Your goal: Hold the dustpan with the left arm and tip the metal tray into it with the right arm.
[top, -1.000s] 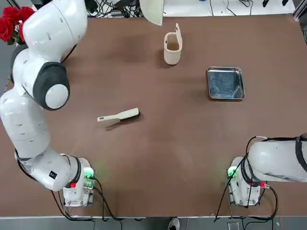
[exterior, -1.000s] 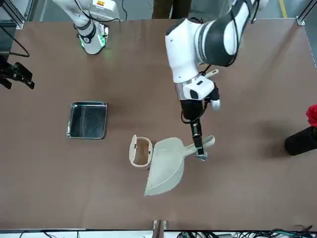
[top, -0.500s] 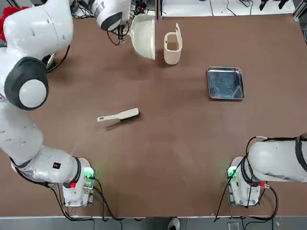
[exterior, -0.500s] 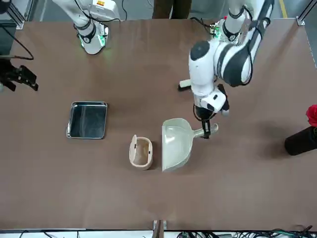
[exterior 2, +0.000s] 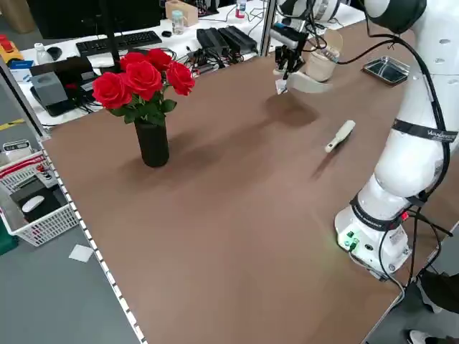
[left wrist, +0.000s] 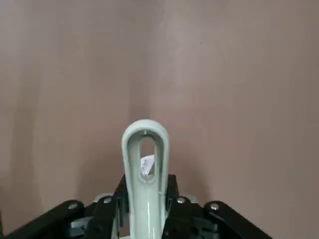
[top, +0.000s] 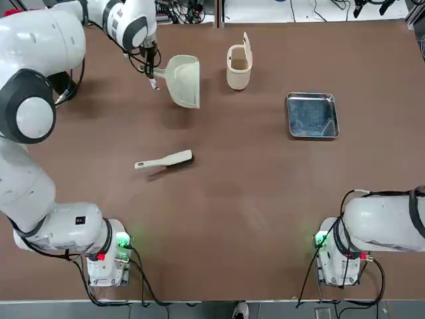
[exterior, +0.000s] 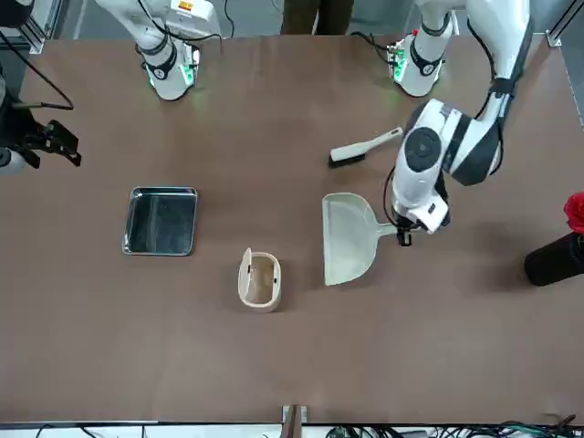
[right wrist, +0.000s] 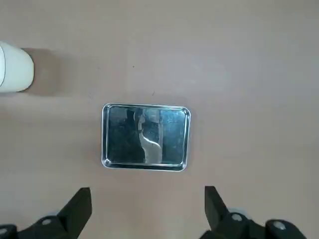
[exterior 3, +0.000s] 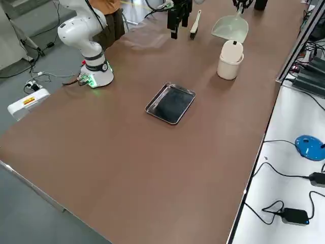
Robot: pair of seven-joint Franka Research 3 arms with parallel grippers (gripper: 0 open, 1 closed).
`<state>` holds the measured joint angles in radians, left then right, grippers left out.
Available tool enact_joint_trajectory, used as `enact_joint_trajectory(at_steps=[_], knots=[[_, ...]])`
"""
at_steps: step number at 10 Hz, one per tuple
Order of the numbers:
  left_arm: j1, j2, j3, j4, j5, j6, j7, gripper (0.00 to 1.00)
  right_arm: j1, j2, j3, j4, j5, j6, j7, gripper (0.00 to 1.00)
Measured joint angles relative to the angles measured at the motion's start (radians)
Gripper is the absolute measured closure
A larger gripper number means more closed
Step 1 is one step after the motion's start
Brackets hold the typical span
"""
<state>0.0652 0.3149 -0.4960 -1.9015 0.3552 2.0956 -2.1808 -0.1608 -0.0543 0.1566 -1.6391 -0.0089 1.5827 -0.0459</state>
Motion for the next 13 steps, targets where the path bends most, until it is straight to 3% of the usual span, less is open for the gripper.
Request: enact_joint_trajectory(at_steps=[3,7,13], knots=[[0.012,0.016,-0.001,-0.052,-0.005,0.005,0.031,0.68,0.001,0.0,-0.001,0.0,-0.001,0.006,0.0,0.0],[0.047,0.041,-0.002,-0.209,-0.005,0.176,0.034,0.68,0.001,0.0,-0.002,0.0,-0.001,0.019,0.0,0.0],[0.067,0.04,-0.003,-0.235,-0.005,0.242,-0.019,0.68,0.0,-0.001,-0.016,0.0,0.0,0.033,0.003,0.0]])
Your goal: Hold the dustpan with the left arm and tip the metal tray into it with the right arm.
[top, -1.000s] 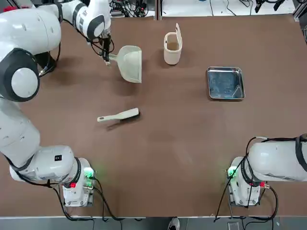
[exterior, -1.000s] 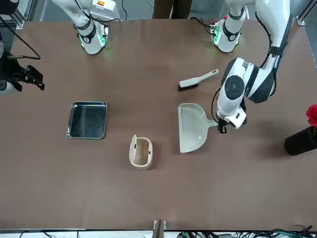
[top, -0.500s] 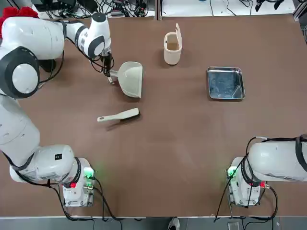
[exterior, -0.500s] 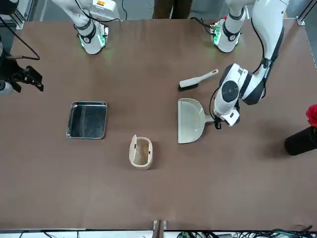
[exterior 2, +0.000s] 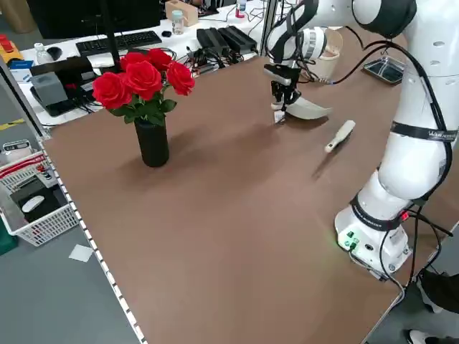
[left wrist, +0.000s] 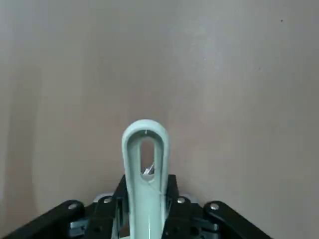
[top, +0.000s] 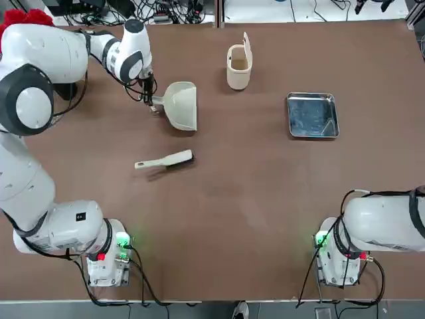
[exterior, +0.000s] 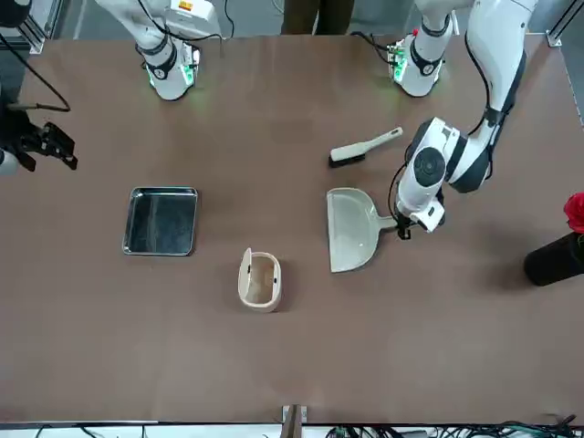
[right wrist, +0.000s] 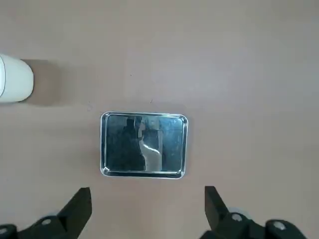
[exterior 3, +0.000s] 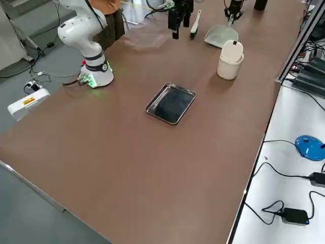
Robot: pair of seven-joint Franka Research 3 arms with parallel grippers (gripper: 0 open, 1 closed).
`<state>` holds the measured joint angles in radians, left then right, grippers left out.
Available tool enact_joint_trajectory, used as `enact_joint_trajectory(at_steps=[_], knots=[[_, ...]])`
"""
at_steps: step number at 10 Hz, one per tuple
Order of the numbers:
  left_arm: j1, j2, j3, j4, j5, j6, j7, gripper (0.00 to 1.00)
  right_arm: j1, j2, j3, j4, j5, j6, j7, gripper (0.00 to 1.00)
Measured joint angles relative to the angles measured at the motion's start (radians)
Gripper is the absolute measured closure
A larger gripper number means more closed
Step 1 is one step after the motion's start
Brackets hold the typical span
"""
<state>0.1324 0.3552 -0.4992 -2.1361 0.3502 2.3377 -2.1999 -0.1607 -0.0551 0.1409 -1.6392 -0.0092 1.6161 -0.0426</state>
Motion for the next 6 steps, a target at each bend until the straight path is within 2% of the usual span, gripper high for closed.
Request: enact_joint_trajectory(at_steps=[3,4,6], knots=[[-0.003,0.008,-0.004,-0.008,0.004,0.0,0.004,0.66,0.0,0.0,-0.007,-0.001,0.0,-0.007,0.001,0.0],[-0.003,0.008,-0.004,-0.008,0.004,0.0,0.004,0.55,0.001,0.0,-0.007,-0.001,0.001,-0.01,0.001,0.0],[-0.003,0.008,-0.006,-0.002,0.004,0.0,0.001,0.26,0.004,0.0,-0.007,-0.006,0.001,-0.013,0.009,0.0]])
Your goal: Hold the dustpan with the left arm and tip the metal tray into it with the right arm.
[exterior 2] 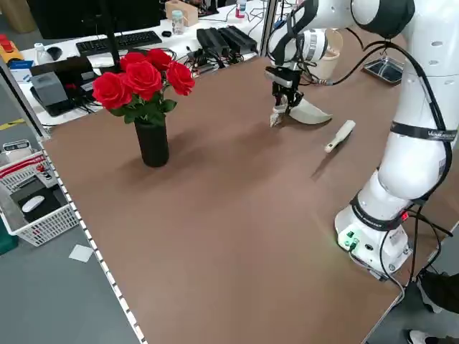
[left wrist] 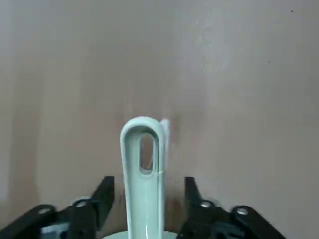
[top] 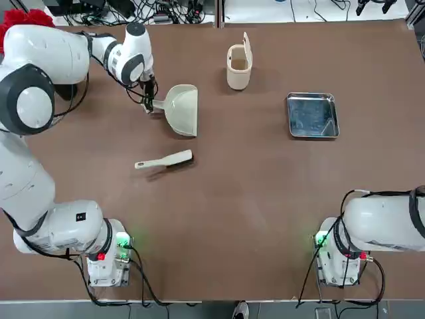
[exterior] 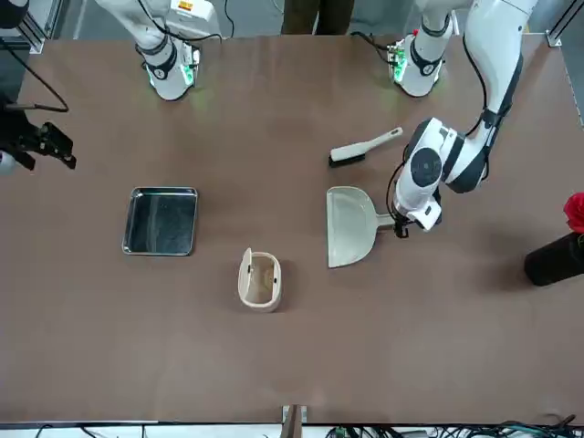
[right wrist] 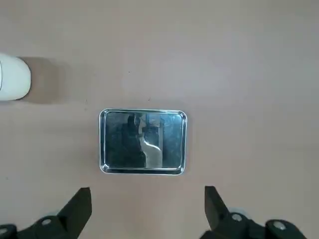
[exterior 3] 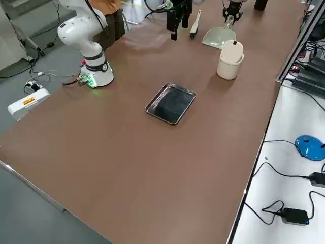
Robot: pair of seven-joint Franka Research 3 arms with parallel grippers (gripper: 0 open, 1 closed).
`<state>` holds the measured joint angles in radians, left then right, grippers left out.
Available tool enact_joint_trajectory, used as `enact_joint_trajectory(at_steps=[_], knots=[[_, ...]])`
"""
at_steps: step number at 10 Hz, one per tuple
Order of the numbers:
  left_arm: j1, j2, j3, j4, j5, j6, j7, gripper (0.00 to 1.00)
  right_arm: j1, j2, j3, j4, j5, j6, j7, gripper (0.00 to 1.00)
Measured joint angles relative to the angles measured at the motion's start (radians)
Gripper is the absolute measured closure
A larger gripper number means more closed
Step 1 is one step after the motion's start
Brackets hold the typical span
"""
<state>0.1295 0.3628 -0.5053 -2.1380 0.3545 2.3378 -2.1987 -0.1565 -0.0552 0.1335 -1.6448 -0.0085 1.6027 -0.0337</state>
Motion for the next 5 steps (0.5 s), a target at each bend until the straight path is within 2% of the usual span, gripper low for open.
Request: enact_joint_trajectory(at_steps=[2,5], knots=[[0.0,-0.004,-0.001,0.034,0.0,-0.015,-0.004,0.01,0.005,0.0,-0.003,-0.008,0.0,0.0,0.003,0.0],[-0.002,-0.03,-0.051,0.141,0.006,-0.141,0.012,0.0,0.047,-0.001,-0.055,-0.011,0.001,0.0,0.005,0.0]])
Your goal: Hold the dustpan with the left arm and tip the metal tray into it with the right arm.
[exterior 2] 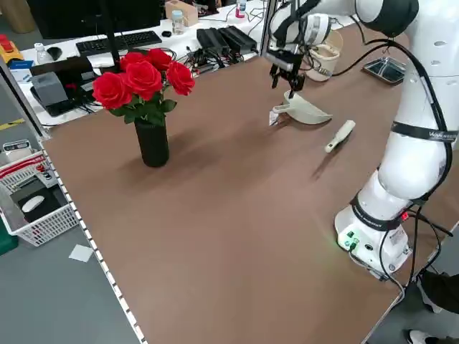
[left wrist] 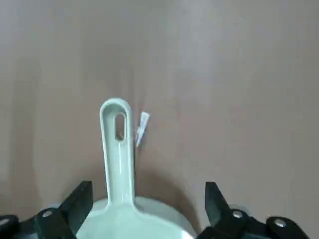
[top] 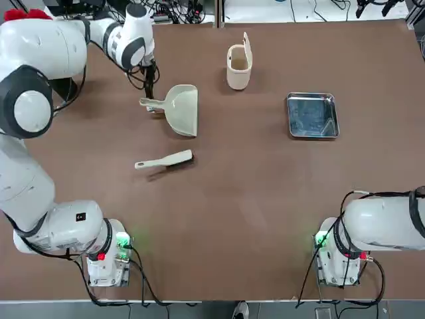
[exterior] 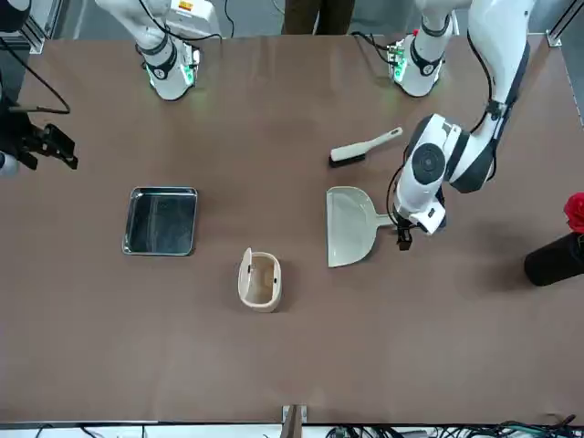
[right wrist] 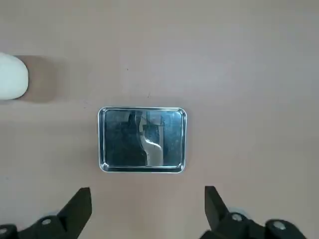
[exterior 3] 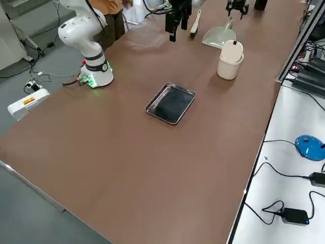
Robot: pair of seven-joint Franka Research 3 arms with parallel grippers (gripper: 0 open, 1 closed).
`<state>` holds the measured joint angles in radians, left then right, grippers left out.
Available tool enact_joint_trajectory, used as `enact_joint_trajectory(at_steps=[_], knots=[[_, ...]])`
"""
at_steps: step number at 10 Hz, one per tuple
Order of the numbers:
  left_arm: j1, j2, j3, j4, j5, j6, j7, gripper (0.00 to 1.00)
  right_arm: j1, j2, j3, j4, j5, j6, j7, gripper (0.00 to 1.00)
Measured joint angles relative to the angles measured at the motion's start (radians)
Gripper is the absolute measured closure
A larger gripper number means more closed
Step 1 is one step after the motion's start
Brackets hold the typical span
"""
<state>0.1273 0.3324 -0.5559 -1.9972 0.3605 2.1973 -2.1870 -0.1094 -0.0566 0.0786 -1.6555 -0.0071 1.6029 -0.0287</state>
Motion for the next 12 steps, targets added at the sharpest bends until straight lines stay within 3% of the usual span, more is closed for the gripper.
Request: enact_joint_trajectory(at_steps=[5,7,10,12], knots=[[0.016,-0.033,-0.01,0.305,-0.002,-0.294,0.308,0.0,0.003,-0.001,-0.007,-0.011,0.014,0.0,0.0,0.0],[0.061,-0.084,-0.001,0.376,-0.098,-0.332,0.534,0.0,0.004,-0.002,-0.008,-0.012,0.031,0.001,0.0,0.0],[0.053,-0.202,0.104,0.39,-0.237,-0.436,0.988,0.0,0.004,-0.011,-0.009,-0.012,0.034,-0.005,0.001,0.0],[0.026,-0.238,0.207,0.423,-0.336,-0.499,1.261,0.0,0.004,-0.019,-0.012,-0.012,0.034,-0.007,0.001,0.0]])
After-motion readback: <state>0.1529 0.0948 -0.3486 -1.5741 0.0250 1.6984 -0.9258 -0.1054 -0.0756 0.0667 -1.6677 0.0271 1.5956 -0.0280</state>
